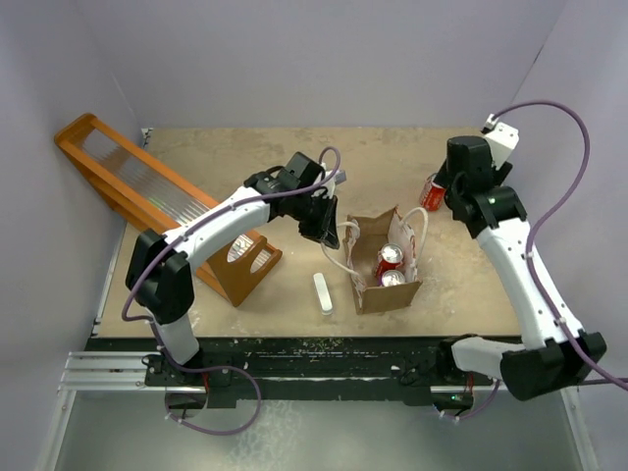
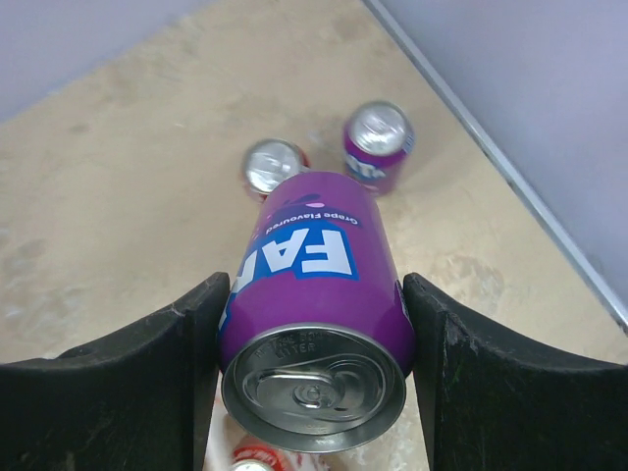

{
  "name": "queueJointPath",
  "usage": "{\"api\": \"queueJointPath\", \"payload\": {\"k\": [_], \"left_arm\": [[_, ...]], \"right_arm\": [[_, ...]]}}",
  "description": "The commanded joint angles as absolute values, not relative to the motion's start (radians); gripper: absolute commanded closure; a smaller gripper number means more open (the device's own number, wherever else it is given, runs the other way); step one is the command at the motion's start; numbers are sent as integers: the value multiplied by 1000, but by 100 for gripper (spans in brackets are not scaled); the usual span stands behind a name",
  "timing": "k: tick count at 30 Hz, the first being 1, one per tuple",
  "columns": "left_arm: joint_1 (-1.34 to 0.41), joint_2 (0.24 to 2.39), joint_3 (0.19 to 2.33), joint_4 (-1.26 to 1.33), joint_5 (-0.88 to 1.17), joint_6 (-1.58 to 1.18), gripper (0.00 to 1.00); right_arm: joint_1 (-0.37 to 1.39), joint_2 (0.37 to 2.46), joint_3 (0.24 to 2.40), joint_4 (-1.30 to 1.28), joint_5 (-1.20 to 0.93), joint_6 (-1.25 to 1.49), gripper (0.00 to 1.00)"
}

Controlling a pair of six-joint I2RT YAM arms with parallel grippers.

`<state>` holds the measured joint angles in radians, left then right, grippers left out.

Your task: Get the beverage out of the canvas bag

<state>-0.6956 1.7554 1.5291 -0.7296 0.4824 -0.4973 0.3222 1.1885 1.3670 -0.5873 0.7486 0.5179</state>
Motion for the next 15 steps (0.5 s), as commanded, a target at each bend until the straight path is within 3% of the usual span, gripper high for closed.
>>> {"api": "queueJointPath", "payload": {"k": [1, 9, 15], "left_arm": [[-689, 1782, 1584, -739, 465, -525, 100], [-690, 1794, 1589, -755, 446, -534, 100], [-690, 1805, 1587, -767, 451, -536, 100]], "right_arm": [[211, 1238, 1360, -632, 583, 632, 100], [128, 1348, 1208, -601, 466, 683, 100], [71, 1461, 1214, -565, 415, 747, 100]]}}
